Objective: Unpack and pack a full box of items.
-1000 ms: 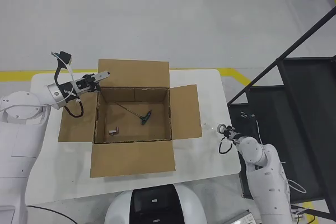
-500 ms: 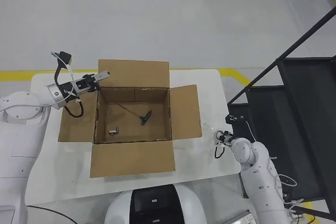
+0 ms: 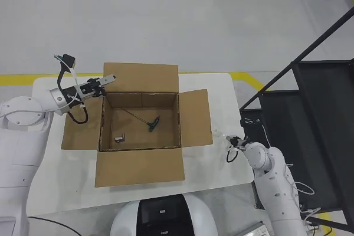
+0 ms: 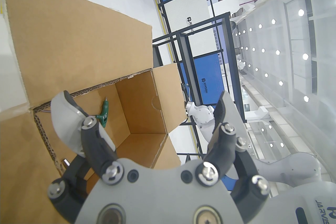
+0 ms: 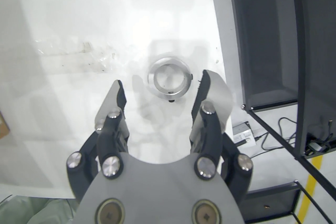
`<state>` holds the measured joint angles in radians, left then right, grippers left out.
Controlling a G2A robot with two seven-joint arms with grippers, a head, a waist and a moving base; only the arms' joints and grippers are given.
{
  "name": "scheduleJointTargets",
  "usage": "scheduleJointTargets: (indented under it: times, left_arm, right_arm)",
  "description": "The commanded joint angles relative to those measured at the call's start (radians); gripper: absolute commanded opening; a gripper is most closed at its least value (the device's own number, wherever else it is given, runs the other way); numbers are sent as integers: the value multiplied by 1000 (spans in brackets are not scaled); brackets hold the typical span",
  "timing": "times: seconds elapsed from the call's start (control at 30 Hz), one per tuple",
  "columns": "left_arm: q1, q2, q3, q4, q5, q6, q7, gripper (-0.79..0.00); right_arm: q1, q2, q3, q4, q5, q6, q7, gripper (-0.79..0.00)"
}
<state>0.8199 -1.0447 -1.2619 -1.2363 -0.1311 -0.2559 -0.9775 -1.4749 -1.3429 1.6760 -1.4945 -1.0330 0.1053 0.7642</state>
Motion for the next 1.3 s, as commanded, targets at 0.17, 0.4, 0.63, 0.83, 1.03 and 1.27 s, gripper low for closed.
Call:
scheduleJointTargets:
  times: [0.17,0.4,0.63,0.83,1.03,1.27]
  left_arm:
    - [0,0,0,0,0,0,0,0]
    - [0,0,0,0,0,0,0,0]
    - [0,0,0,0,0,0,0,0]
    - [0,0,0,0,0,0,0,0]
    - [0,0,0,0,0,0,0,0]
    - [0,0,0,0,0,0,0,0]
  right_arm:
    - [-51,-3,89,-153,243,3,-86,0]
    - [-115,-11,98,-337,516,-158,-189,0]
    - [-143,-1,38,-483,555,-460,-177,0]
    - [-54,4,-137,-483,453,-472,-49,0]
    - [78,0,-336,-467,266,-343,71,0]
    - [243,-21,-532,-312,127,-193,117,0]
